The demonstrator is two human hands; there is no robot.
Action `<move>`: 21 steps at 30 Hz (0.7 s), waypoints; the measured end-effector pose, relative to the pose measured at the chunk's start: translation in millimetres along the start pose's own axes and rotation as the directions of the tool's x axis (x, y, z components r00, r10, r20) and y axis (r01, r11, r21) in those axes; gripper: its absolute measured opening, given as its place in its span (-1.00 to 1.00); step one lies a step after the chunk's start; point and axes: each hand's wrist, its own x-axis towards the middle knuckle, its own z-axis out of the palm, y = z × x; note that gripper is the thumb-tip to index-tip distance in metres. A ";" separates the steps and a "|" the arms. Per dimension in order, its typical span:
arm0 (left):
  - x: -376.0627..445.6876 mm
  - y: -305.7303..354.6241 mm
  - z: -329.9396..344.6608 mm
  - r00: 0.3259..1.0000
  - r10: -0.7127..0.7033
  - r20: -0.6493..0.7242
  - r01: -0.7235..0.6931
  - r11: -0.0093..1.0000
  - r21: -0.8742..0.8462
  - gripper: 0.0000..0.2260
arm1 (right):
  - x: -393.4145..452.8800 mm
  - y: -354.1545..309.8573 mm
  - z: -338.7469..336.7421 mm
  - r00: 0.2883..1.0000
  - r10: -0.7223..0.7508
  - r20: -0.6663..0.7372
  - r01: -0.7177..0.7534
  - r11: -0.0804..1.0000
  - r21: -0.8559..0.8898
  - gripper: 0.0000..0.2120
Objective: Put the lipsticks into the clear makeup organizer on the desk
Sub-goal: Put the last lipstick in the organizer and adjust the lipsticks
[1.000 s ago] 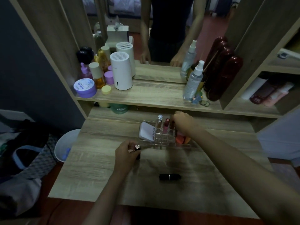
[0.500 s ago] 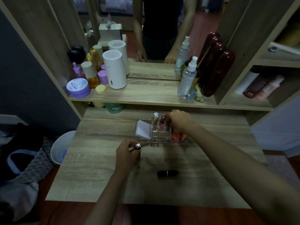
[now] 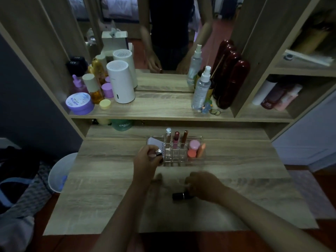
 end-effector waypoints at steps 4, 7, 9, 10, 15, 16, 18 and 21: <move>15.4 9.7 6.6 0.999 0.040 0.003 -0.040 0.999 0.033 -0.86 | 0.3 -3.4 28.4 0.999 0.040 0.005 -0.040 0.998 0.056 -0.72; 26.1 11.5 13.8 1.000 0.019 0.010 -0.019 0.998 0.056 -0.82 | 1.0 -3.5 35.5 0.998 0.052 -0.042 -0.050 0.997 0.066 -0.74; 31.4 13.8 17.9 0.999 0.034 0.013 -0.035 0.997 0.071 -0.82 | 1.4 -4.5 39.2 0.998 0.049 -0.048 -0.045 0.996 0.075 -0.73; 33.5 15.2 19.4 0.999 0.039 0.009 -0.040 0.997 0.073 -0.82 | 1.5 -4.7 41.1 0.997 0.052 -0.049 -0.047 0.995 0.088 -0.72; 39.9 16.1 26.7 1.000 0.001 -0.008 -0.001 0.999 0.045 -0.82 | 1.2 -1.9 40.3 0.995 0.092 -0.038 -0.081 0.968 0.238 -0.72; 40.2 15.7 28.3 1.000 -0.011 -0.006 0.011 0.999 0.043 -0.82 | 0.6 -0.8 38.1 0.993 0.104 -0.046 -0.087 0.952 0.294 -0.72; 40.6 14.4 32.0 1.000 -0.023 0.003 0.023 0.999 0.047 -0.81 | -0.6 1.9 30.1 0.985 0.138 -0.101 -0.088 0.916 0.390 -0.72; 41.6 12.2 35.9 1.000 -0.020 0.016 0.019 0.998 0.052 -0.81 | 0.3 6.2 9.4 0.949 0.176 -0.260 -0.034 0.881 0.471 -0.76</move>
